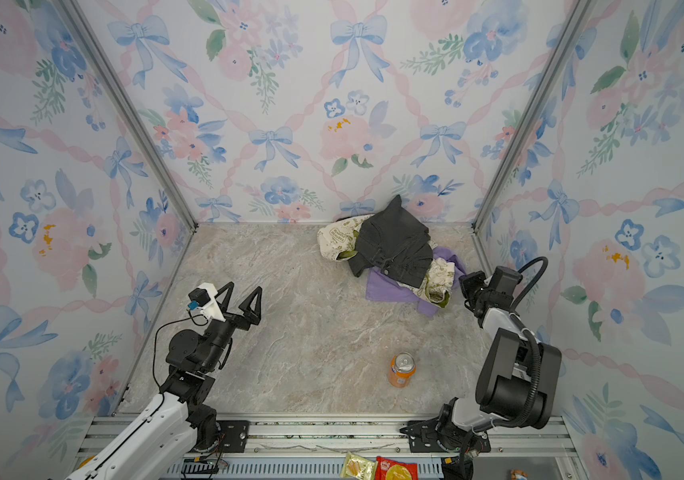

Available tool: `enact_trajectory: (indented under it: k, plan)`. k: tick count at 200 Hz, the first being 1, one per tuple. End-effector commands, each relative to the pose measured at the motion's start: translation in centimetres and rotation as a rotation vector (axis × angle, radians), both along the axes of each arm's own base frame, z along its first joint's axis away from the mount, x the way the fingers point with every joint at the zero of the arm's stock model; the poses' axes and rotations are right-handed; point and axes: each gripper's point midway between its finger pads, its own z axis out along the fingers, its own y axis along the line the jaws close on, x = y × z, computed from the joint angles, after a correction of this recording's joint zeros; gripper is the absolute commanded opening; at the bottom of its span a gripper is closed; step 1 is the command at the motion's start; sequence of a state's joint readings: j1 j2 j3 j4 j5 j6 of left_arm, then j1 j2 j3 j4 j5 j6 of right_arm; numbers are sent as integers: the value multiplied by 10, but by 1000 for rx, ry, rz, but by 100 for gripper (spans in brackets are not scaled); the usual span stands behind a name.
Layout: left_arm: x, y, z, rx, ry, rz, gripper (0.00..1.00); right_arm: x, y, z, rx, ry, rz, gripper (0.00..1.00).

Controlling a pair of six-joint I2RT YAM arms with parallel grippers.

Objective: Pick out a specific cloth from the pile
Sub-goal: 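Grasp the lavender T-shirt with the right gripper and lift it up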

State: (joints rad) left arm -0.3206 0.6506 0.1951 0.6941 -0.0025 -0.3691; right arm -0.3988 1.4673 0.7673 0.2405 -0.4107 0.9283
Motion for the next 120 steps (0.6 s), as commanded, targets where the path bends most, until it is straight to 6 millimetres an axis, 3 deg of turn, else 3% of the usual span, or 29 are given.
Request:
enact_trajectory:
  k: [1, 120]
  plan:
    - [0, 0, 17, -22, -30, 3, 98, 5, -1, 51, -80, -118, -12, 0]
    - [3, 0, 9, -13, -7, 6, 98, -2, 37, 228, -451, -412, 24, 0]
